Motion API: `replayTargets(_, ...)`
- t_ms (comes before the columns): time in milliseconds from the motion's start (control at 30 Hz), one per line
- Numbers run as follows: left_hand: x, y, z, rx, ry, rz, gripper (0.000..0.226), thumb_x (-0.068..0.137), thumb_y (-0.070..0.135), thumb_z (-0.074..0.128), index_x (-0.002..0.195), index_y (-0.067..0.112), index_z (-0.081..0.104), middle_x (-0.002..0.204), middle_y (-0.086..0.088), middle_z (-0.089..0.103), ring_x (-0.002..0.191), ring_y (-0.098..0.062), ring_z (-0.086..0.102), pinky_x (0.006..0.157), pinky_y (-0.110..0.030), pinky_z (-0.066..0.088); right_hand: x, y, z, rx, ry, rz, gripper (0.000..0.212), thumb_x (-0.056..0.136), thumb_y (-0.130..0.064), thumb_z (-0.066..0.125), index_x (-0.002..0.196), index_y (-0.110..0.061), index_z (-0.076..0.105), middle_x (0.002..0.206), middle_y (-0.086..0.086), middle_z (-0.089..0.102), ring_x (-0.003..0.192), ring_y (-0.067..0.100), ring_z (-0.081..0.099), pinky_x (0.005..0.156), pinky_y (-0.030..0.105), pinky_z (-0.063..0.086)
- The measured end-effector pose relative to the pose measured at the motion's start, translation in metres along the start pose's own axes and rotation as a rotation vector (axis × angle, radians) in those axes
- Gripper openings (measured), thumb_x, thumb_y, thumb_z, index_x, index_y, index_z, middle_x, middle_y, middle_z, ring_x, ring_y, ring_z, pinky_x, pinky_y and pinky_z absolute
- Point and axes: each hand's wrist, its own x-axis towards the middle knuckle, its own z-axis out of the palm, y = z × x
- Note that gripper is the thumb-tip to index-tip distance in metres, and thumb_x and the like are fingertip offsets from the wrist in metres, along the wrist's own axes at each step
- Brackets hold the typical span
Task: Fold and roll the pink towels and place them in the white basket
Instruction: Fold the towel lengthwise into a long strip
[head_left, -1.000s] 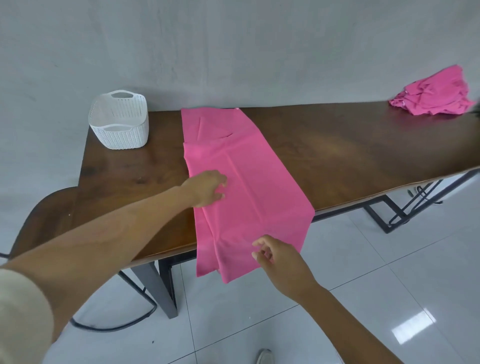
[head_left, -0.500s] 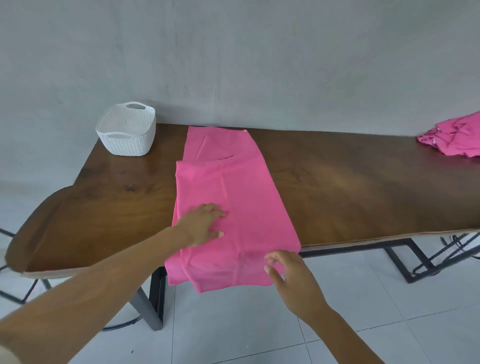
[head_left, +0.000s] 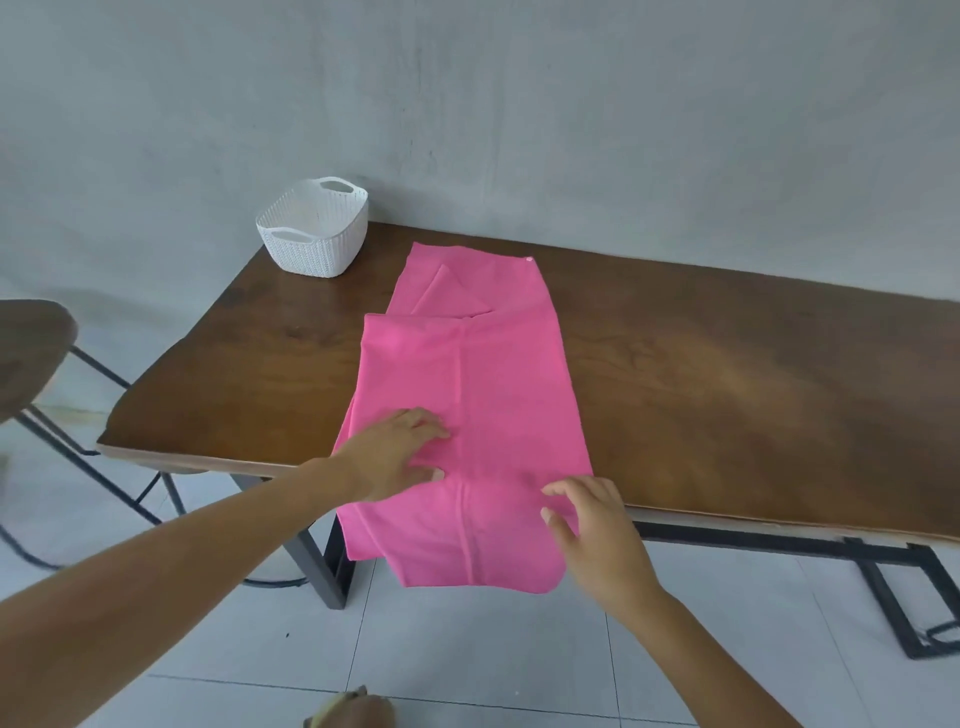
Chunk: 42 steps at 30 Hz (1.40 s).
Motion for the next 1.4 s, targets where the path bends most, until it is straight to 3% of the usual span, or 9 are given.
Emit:
replayTargets(233, 0.039, -0.001, -0.021, 0.011, 0.157, -0.035, 0.049, 0.096, 0.043, 0.063, 0.14, 0.021, 0.055, 0.143, -0.001, 0.048, 0.134, -0.024, 0.044, 0.115, -0.044, 0.036, 0.033, 0.016, -0.011, -0.004, -0.007, -0.038, 0.02, 0.098, -0.027, 0.06, 0.118, -0.026, 0.065, 0.116, -0.018, 0.057, 0.115, 0.0, 0.043, 0.096, 0.019, 0.037)
replayTargets(400, 0.098, -0.017, -0.059, 0.016, 0.214, -0.082, 0.055, 0.098, 0.04, 0.061, 0.147, 0.019, 0.048, 0.15, -0.006, 0.044, 0.139, -0.027, 0.041, 0.118, -0.044, 0.033, 0.067, 0.019, -0.013, -0.041, -0.007, -0.025, 0.02, 0.099, -0.029, 0.059, 0.119, -0.027, 0.064, 0.117, -0.018, 0.056, 0.115, 0.001, 0.043, 0.093, 0.017, 0.035)
replayTargets(633, 0.177, -0.05, -0.084, 0.03, 0.031, -0.161, 0.058, 0.098, 0.055, 0.054, 0.144, 0.02, 0.051, 0.146, -0.006, 0.047, 0.135, -0.028, 0.042, 0.113, -0.046, 0.036, 0.135, 0.013, -0.025, -0.072, -0.031, -0.013, 0.023, 0.102, -0.033, 0.055, 0.124, -0.03, 0.061, 0.12, -0.022, 0.053, 0.119, -0.004, 0.041, 0.098, 0.015, 0.036)
replayTargets(800, 0.205, -0.06, -0.079, 0.058, -0.127, -0.066, 0.063, 0.099, 0.063, 0.043, 0.146, 0.022, 0.049, 0.152, -0.005, 0.042, 0.14, -0.029, 0.036, 0.12, -0.045, 0.024, 0.19, 0.004, -0.028, -0.088, -0.031, 0.012, 0.027, 0.103, -0.036, 0.051, 0.129, -0.031, 0.059, 0.125, -0.022, 0.051, 0.124, -0.005, 0.039, 0.099, 0.016, 0.035)
replayTargets(1000, 0.217, -0.073, -0.072, 0.148, -0.239, -0.01, 0.072, 0.098, 0.068, 0.035, 0.15, 0.02, 0.044, 0.16, -0.008, 0.03, 0.146, -0.033, 0.024, 0.12, -0.051, 0.025, 0.233, -0.006, -0.014, -0.076, -0.037, 0.031, 0.025, 0.103, -0.033, 0.053, 0.127, -0.031, 0.059, 0.124, -0.022, 0.051, 0.122, -0.005, 0.04, 0.096, 0.014, 0.034)
replayTargets(1133, 0.213, -0.073, -0.083, 0.019, -0.197, 0.0, 0.087, 0.091, 0.078, 0.03, 0.136, 0.007, 0.055, 0.149, -0.011, 0.042, 0.136, -0.03, 0.036, 0.116, -0.043, 0.03, 0.258, -0.006, -0.006, -0.06, -0.06, 0.045, 0.024, 0.102, -0.033, 0.054, 0.126, -0.03, 0.06, 0.124, -0.021, 0.053, 0.121, -0.003, 0.043, 0.098, 0.015, 0.034)
replayTargets(1200, 0.208, -0.077, -0.093, -0.148, -0.058, -0.003, 0.096, 0.084, 0.085, 0.028, 0.131, 0.006, 0.058, 0.134, -0.008, 0.053, 0.122, -0.025, 0.047, 0.108, -0.038, 0.038, 0.277, -0.004, -0.005, -0.046, -0.054, 0.061, 0.023, 0.102, -0.032, 0.056, 0.124, -0.03, 0.061, 0.123, -0.02, 0.055, 0.12, -0.001, 0.045, 0.097, 0.016, 0.034)
replayTargets(1333, 0.2, -0.083, -0.12, -0.559, 0.278, -0.06, 0.031, 0.094, 0.042, 0.068, 0.116, 0.019, 0.066, 0.118, 0.006, 0.064, 0.103, -0.008, 0.057, 0.088, -0.02, 0.045, 0.318, 0.003, -0.01, 0.002, -0.041, 0.102, 0.024, 0.1, -0.028, 0.059, 0.123, -0.023, 0.065, 0.119, -0.014, 0.06, 0.117, 0.006, 0.052, 0.098, 0.022, 0.04)
replayTargets(1400, 0.197, -0.086, -0.133, -0.696, 0.372, -0.123, 0.019, 0.09, 0.034, 0.076, 0.103, 0.024, 0.067, 0.108, 0.011, 0.067, 0.094, -0.002, 0.06, 0.08, -0.018, 0.045, 0.342, 0.005, -0.012, 0.009, -0.044, 0.143, 0.03, 0.1, -0.028, 0.06, 0.128, -0.018, 0.062, 0.124, -0.007, 0.061, 0.119, 0.011, 0.056, 0.102, 0.029, 0.045)
